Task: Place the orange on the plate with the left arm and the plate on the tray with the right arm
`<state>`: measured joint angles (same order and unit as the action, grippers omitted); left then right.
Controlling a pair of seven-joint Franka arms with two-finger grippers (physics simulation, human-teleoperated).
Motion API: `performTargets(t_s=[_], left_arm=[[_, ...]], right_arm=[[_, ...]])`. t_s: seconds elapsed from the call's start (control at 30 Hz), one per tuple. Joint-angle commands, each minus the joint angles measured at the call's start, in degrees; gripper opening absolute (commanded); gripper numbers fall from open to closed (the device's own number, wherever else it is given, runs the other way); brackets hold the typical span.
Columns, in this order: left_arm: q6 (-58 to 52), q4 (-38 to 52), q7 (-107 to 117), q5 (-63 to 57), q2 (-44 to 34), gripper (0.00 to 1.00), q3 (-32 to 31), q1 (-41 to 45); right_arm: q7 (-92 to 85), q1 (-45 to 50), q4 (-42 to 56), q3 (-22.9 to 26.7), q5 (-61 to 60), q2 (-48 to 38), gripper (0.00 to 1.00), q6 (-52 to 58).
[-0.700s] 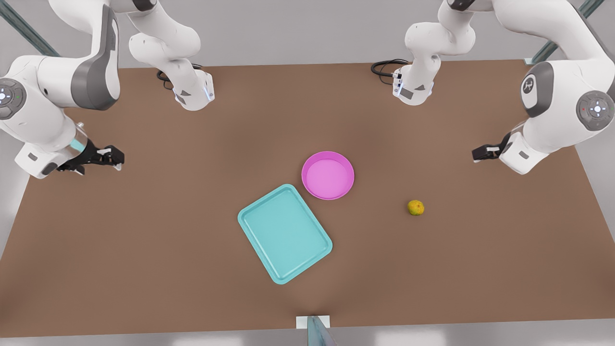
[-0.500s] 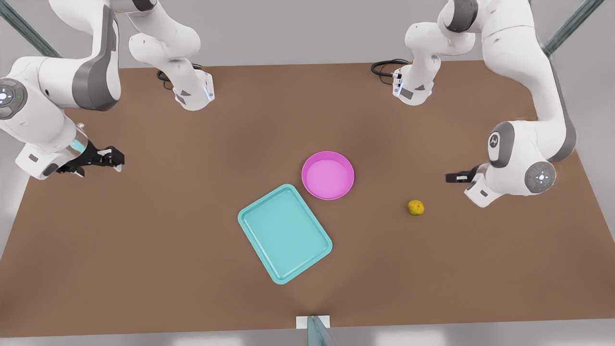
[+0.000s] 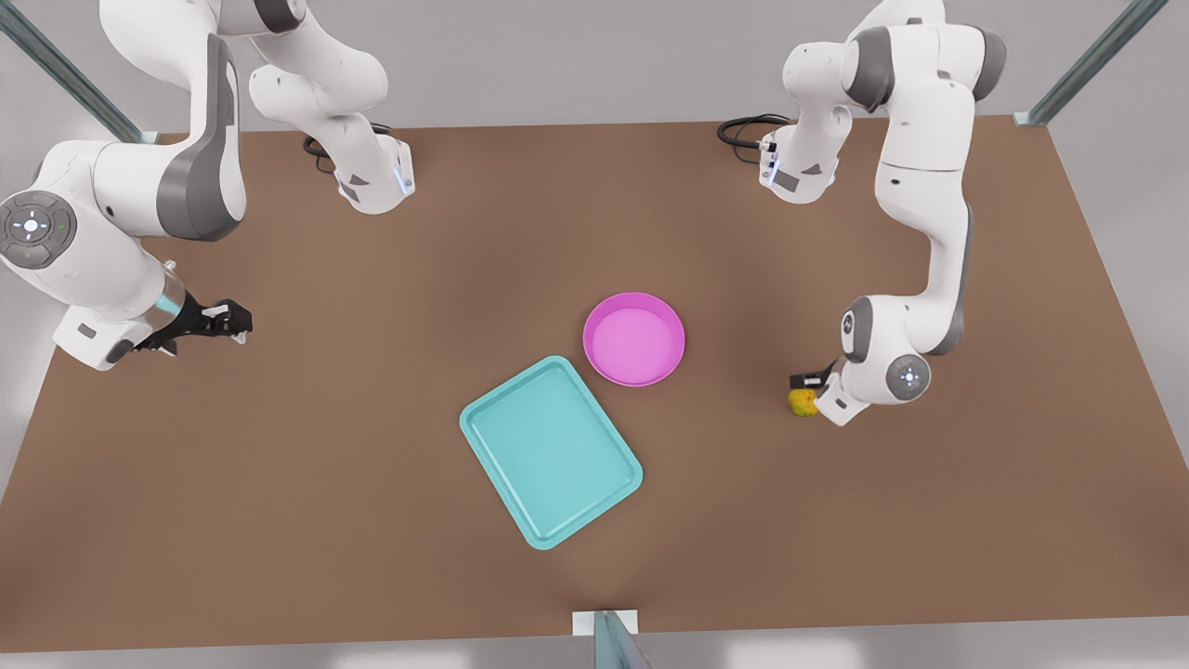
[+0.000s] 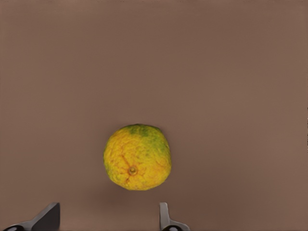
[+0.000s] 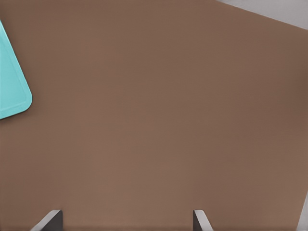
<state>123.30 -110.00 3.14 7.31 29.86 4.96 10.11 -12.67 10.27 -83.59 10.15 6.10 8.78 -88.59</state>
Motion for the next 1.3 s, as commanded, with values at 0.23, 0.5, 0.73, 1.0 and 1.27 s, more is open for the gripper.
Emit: performTargets(t_s=[0.23, 0.5, 0.73, 1.0, 1.27], left_arm=[[5.98, -1.88, 4.42, 0.34, -0.68, 1.00, -0.74, 1.32], [9.85, -1.44, 4.07, 0.43, 2.13, 1.00, -0.74, 1.58], [11.43, -1.36, 4.07, 0.43, 3.98, 1.00, -0.83, 1.58], [11.34, -1.18, 4.16, 0.51, 3.98, 0.66, -0.83, 1.93], [3.00, -0.57, 11.27, 0.60, -2.17, 0.66, -0.83, 5.97]], right_arm=[[-1.12, 0.01, -0.08, 0.04, -0.13, 0.27, 1.00, 0.26], [-1.12, -0.08, -0.17, 0.04, -0.13, 0.44, 1.00, 0.26], [-1.12, -0.08, -0.17, 0.04, -0.21, 0.71, 1.00, 0.17], [-1.12, -0.17, -0.17, 0.13, -0.30, 0.80, 1.00, 0.00], [-1.12, -0.25, -0.17, 0.13, -0.39, 1.06, 1.00, -0.27]])
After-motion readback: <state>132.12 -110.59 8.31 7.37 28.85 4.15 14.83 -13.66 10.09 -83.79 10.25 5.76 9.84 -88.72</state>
